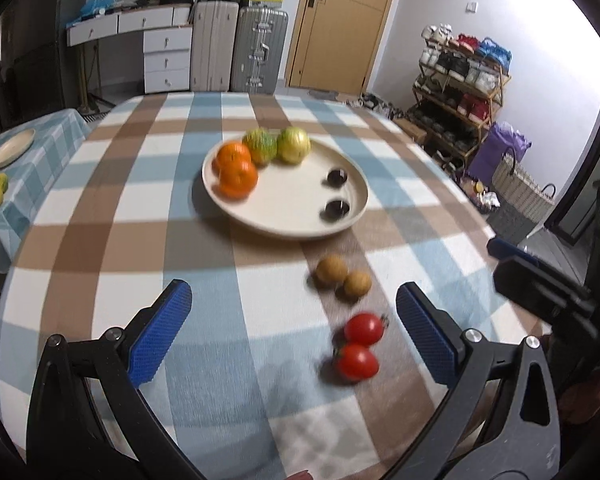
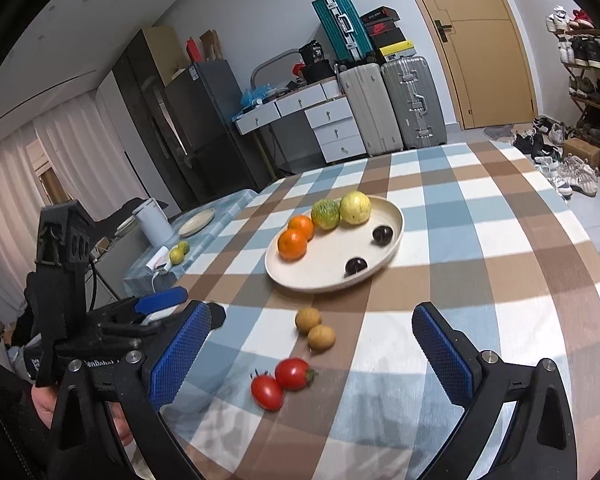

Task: Organize fruits
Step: 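Lower the left tool onto a red tomato and close it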

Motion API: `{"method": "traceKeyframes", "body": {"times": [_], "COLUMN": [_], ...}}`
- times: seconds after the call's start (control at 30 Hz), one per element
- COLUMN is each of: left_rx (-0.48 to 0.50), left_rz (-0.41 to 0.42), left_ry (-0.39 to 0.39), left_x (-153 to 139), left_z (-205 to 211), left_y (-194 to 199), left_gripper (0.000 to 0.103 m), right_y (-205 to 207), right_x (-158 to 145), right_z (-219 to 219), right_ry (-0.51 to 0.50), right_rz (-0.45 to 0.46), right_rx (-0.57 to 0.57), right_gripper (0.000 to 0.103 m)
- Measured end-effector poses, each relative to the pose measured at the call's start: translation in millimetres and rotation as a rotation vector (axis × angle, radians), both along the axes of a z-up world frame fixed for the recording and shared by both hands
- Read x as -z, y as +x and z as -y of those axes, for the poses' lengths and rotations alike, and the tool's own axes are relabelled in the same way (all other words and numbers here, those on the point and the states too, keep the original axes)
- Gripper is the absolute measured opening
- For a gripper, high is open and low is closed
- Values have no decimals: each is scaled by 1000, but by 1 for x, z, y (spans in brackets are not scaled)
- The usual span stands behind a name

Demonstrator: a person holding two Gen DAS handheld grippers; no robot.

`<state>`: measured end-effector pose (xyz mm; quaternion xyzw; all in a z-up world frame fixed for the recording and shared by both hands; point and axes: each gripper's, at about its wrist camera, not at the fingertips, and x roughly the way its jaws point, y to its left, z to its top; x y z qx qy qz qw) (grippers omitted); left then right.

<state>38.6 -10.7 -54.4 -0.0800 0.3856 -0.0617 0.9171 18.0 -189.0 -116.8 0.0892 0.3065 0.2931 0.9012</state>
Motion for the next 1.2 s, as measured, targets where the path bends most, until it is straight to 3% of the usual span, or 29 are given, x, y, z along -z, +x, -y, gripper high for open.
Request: {"method": "traceKeyframes", "body": {"times": [0.37,0.7,0.83,1.0,1.1,1.2], "left_rx": [59,132,186,218,252,279], "left_rz": [-88,-109,-122,-122,-121,-105], "left_ry": [15,32,27,0,-27,-2], "left_x": [43,53,56,57,56,55], "left_z": [17,34,38,38,40,44], "left_y": [-6,1,4,3,1,-3], "left_gripper": [102,100,76,54,33,32], "right_y": [-11,-9,-9,-6,-5,-4], "right_x": [28,37,38,39,39,39], "right_z": [3,10,11,11,9,7], "right_ry": [-31,-31,-30,-27,-31,-35], "right_rz": [-38,-61,-69,-79,-77,-78], "right_rx": [17,36,42,43,39,37], "right_gripper": [103,103,103,103,103,103]}}
